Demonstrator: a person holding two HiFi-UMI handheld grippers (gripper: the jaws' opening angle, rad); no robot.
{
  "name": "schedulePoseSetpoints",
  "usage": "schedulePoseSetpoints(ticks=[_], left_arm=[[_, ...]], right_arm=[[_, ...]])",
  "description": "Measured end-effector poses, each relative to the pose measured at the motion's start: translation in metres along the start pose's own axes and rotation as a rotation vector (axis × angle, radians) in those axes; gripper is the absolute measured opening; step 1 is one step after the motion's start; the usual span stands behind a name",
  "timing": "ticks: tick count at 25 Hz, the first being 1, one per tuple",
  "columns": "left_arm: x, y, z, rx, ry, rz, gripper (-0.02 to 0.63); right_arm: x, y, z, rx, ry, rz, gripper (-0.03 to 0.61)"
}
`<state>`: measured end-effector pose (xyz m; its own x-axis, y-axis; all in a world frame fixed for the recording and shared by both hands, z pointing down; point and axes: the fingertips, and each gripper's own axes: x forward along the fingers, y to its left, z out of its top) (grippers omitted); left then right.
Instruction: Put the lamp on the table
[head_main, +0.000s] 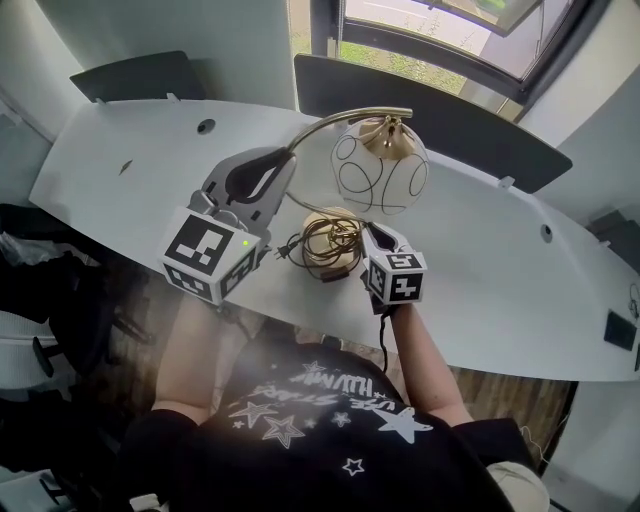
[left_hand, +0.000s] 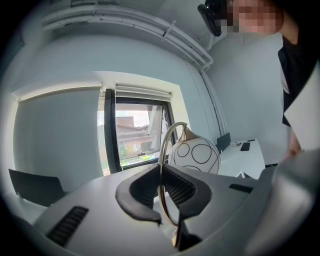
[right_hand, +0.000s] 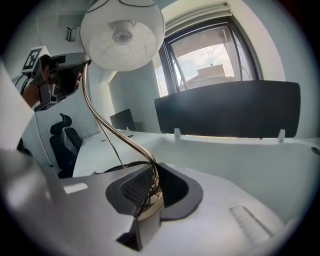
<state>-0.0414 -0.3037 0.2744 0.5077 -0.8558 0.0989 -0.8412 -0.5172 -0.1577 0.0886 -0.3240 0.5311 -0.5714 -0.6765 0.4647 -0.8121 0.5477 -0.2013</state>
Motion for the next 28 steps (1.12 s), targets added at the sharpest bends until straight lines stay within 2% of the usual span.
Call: schedulePoseSetpoints(ticks=[5,9,17,24,28], left_arm=[[0.007,0.040,-0.001,-0.009,-0.007,-0.037,0.034],[0.010,0.073,-0.005,-0.008,-0.014,-0.068,0.034],[0.025,0.132,-0.009,0.024,-0.027,-0.117,0.034],[0.044,0.169,-0.019,0.036,-0.027,-0.149,0.034],[0.056,0.190,-0.026,0.032,-0.022,-0.159,0.034]], right_arm=[[0.026,0.015,0.026,0.018,-0.009,-0.032,0.040],[0.050,0.026,0.031,0.032,0.002,-0.058,0.040],[0.102,0.047,0.057,0.061,0.001,-0.092,0.040],[0.145,0.047,0.070,0.069,0.005,-0.117,0.040],[0.168,0.044,0.088,0.069,-0.026,-0.129,0.040]])
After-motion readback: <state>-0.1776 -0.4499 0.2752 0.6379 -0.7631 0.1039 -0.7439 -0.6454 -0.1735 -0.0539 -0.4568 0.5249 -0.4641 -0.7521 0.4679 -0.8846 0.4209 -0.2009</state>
